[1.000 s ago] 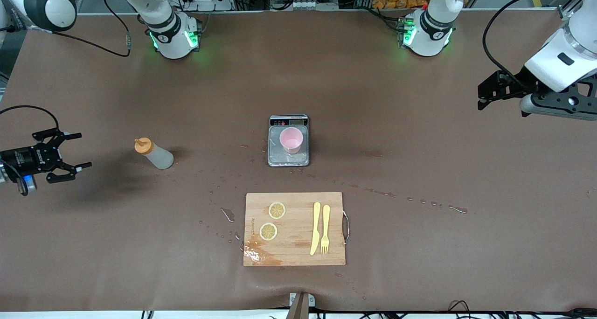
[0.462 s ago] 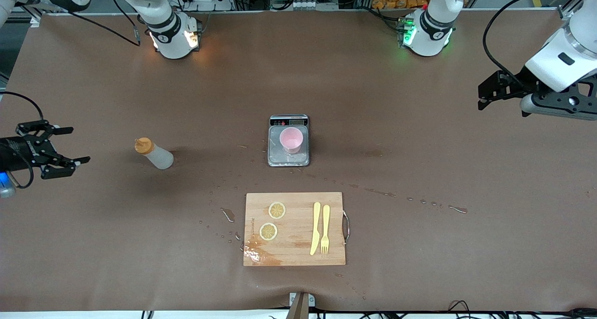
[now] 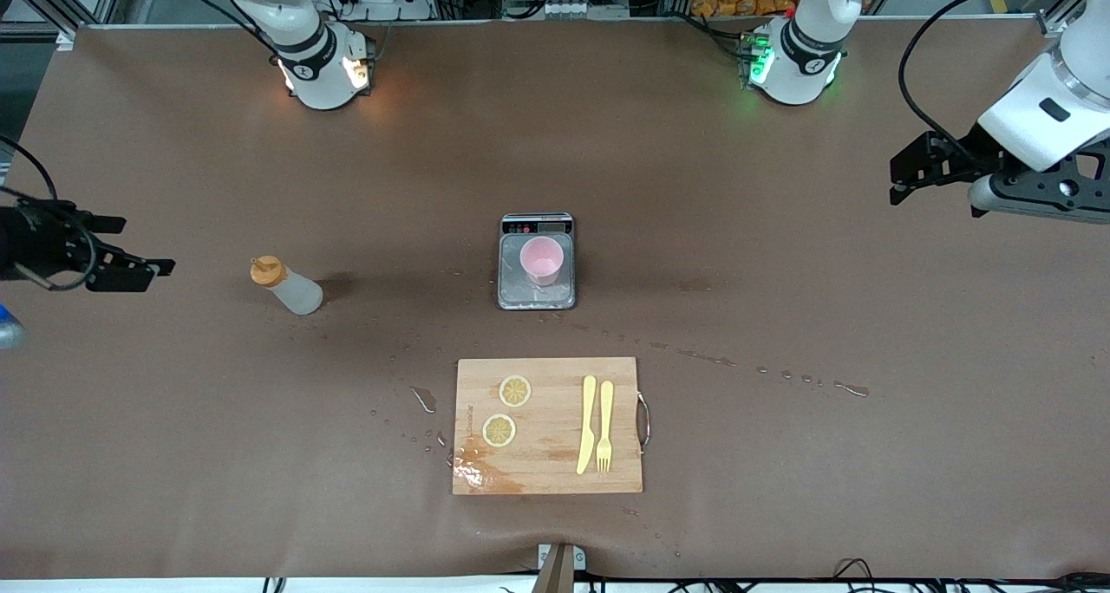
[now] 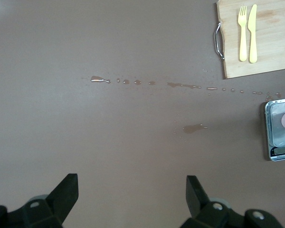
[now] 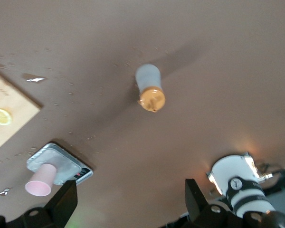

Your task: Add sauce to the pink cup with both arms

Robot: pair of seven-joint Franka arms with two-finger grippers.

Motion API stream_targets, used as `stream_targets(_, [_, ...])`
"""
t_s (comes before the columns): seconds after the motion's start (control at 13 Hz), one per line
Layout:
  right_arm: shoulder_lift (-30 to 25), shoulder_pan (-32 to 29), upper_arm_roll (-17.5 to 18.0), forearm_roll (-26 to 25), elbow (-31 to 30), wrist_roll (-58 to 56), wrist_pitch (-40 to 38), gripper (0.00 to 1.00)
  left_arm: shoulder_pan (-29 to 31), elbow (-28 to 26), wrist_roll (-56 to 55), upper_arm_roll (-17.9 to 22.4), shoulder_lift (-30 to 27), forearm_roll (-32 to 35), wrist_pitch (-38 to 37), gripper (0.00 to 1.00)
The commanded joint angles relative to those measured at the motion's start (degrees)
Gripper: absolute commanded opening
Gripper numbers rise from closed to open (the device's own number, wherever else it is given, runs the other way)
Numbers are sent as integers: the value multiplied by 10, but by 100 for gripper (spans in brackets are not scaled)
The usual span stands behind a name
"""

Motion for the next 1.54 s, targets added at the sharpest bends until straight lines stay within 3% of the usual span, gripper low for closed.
stream_targets(0.0, [-92,30,-6,-65,-102,-86,70,100,3,4,0,-1,-1,13,-6,100])
stream_targets(0.15, [-182,37,-6,-77,-227,-144,166,100,3,4,0,-1,-1,13,-6,100])
stream_targets(0.31, [-231,49,-6,-81,-287,-175,210,100,3,4,-1,-1,-1,13,-6,100])
stream_targets(0.54, [-237,68,-6,-153,-275,-217,215,100,3,4,-2,-1,-1,13,-6,100])
stream_targets(1.46, [-244,61,0,-141,-279,-247,206,100,2,4,-7,0,-2,12,-6,100])
